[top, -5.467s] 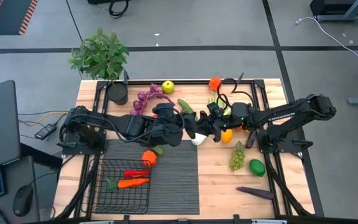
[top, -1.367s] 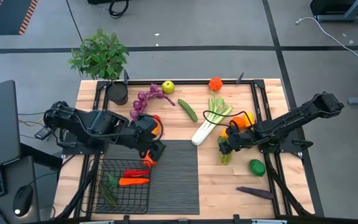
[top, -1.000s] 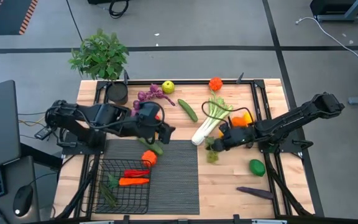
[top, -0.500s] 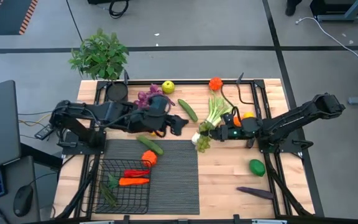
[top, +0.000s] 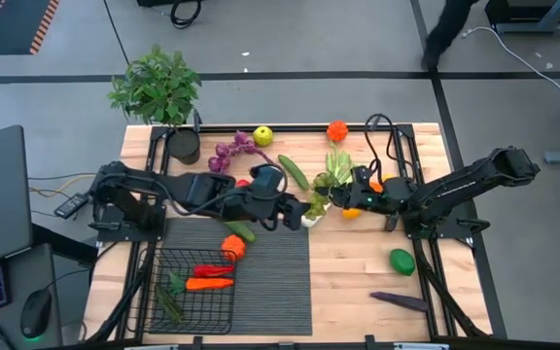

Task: Build produce basket
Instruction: Put the green grapes into the wire basket

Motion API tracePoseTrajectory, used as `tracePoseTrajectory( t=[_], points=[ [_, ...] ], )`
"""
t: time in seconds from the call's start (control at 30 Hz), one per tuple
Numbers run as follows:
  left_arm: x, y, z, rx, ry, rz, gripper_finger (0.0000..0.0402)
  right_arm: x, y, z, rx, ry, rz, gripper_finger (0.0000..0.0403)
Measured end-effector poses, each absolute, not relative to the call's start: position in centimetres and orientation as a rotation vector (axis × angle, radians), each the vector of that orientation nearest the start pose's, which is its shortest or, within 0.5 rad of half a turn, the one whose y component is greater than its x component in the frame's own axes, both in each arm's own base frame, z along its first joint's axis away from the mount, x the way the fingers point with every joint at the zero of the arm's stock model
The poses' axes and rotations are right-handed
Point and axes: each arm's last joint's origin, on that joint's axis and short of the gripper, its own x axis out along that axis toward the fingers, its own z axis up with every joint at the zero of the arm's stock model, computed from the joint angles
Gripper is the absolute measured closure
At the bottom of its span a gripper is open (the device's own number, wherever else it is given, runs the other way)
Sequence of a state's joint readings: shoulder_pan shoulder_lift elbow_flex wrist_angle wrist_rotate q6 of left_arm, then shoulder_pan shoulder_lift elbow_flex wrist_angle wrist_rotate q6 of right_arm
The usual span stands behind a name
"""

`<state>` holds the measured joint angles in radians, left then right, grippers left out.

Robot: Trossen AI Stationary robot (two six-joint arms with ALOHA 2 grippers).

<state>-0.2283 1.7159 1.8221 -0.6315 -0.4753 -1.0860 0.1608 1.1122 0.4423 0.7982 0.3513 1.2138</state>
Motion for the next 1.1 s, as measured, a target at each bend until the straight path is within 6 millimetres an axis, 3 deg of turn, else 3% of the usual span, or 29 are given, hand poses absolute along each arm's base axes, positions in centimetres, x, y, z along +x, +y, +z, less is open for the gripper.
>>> tracePoseTrajectory(
  t=[0.5,1.1],
  points=[
    [41.0,-6.4,37.5,-0.914,0.271,0.462,0.0093,22.7,2.5,25.3,1.212,-0.229,-0.055,0.0237],
    [42.0,-6.1,36.9,-0.850,0.267,0.434,0.0093,22.5,2.0,26.5,1.272,-0.338,0.029,0.0237]
  ],
)
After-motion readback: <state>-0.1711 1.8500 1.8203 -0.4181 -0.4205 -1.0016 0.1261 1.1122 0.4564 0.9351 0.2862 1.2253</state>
